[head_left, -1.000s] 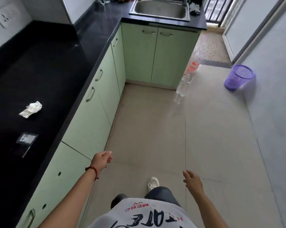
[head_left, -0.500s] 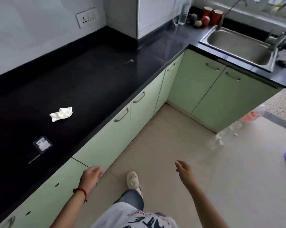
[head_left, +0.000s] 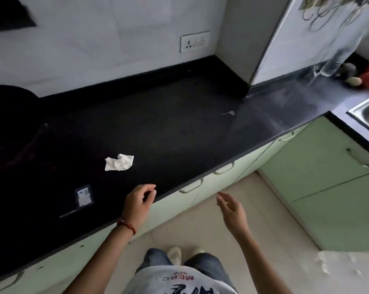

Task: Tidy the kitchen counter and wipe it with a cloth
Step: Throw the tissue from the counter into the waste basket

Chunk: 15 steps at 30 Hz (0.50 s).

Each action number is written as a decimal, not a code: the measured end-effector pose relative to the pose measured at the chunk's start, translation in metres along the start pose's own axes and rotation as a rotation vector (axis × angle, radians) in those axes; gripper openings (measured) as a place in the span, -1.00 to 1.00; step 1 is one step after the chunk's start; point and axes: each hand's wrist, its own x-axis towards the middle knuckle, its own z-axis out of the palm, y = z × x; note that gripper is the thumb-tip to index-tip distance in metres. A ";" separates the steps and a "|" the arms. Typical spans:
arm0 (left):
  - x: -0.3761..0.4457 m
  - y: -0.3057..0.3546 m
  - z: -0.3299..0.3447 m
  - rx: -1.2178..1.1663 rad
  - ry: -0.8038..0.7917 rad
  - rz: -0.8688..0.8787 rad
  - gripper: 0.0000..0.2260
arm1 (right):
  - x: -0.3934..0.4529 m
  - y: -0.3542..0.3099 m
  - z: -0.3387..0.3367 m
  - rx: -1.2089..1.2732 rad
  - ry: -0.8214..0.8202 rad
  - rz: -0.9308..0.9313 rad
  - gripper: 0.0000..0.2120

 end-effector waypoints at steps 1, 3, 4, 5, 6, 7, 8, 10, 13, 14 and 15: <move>0.000 -0.005 -0.004 0.028 0.063 -0.010 -0.81 | 0.009 -0.011 0.005 0.002 -0.051 -0.019 -0.68; -0.002 -0.020 -0.009 0.095 0.184 -0.073 -0.64 | 0.027 -0.034 0.017 0.021 -0.158 -0.058 -0.68; -0.002 -0.030 -0.010 0.146 0.235 -0.111 -0.54 | 0.037 -0.045 0.026 0.023 -0.202 -0.081 -0.69; -0.002 -0.038 -0.011 0.212 0.275 -0.152 -0.49 | 0.047 -0.056 0.036 0.011 -0.235 -0.104 -0.70; -0.003 -0.046 -0.012 0.281 0.294 -0.209 -0.49 | 0.056 -0.065 0.047 -0.012 -0.260 -0.128 -0.72; -0.004 -0.052 -0.014 0.341 0.295 -0.270 -0.52 | 0.064 -0.073 0.058 -0.040 -0.287 -0.151 -0.73; -0.006 -0.055 -0.014 0.386 0.293 -0.324 -0.55 | 0.070 -0.081 0.071 -0.066 -0.323 -0.175 -0.74; -0.009 -0.063 -0.014 0.457 0.299 -0.403 -0.57 | 0.080 -0.097 0.095 -0.122 -0.401 -0.216 -0.73; -0.014 -0.068 -0.015 0.535 0.233 -0.477 -0.44 | 0.092 -0.121 0.130 -0.214 -0.488 -0.307 -0.72; -0.015 -0.071 -0.015 0.544 0.221 -0.492 -0.39 | 0.096 -0.127 0.142 -0.278 -0.506 -0.372 -0.71; -0.015 -0.072 -0.015 0.551 0.220 -0.508 -0.37 | 0.100 -0.132 0.154 -0.343 -0.510 -0.450 -0.70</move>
